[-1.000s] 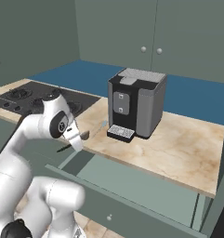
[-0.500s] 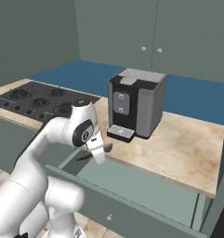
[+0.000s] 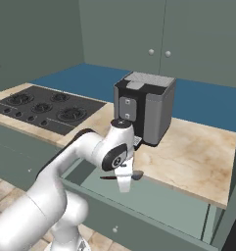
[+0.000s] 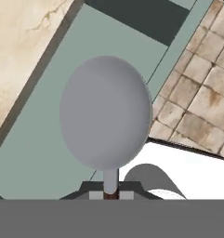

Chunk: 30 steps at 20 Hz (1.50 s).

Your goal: Organize the utensils by type. Pick up the wooden spoons from the counter and place them in the open cabinet. Then pick up the metallic utensils from the counter and place them in the open drawer.

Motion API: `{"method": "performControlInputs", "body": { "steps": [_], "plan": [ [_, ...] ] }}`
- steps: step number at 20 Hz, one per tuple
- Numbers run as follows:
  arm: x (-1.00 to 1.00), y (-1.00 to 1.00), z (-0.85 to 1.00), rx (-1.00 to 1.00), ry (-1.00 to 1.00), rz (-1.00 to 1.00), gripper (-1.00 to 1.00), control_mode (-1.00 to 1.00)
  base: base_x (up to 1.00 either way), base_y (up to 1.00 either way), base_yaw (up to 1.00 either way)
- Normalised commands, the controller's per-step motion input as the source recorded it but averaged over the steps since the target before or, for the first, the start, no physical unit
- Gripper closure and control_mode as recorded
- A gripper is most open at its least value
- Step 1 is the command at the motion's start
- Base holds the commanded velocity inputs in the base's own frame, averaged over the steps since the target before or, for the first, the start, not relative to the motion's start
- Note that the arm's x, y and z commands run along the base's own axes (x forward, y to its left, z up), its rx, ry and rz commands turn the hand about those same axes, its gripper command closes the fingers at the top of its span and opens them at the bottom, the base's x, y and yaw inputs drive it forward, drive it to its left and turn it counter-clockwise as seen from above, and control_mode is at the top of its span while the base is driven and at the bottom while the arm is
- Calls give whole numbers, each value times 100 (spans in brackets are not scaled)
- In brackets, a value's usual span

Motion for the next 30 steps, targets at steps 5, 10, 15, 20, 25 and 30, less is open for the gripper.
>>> {"method": "performControlInputs", "body": {
  "steps": [5,10,15,20,25,30],
  "plan": [
    [-3,-68,-29,3,3,-30,100,-100,0,0,0],
    [0,-25,-49,0,0,-20,100,-100,0,0,0],
    [0,-13,-42,0,-3,-8,100,-100,0,0,0],
    [7,-13,-40,0,0,-1,100,-100,0,0,0],
    [31,-13,-29,0,0,0,100,-100,0,0,0],
    [17,-12,-34,4,0,0,100,-100,0,0,0]
  ]
}}
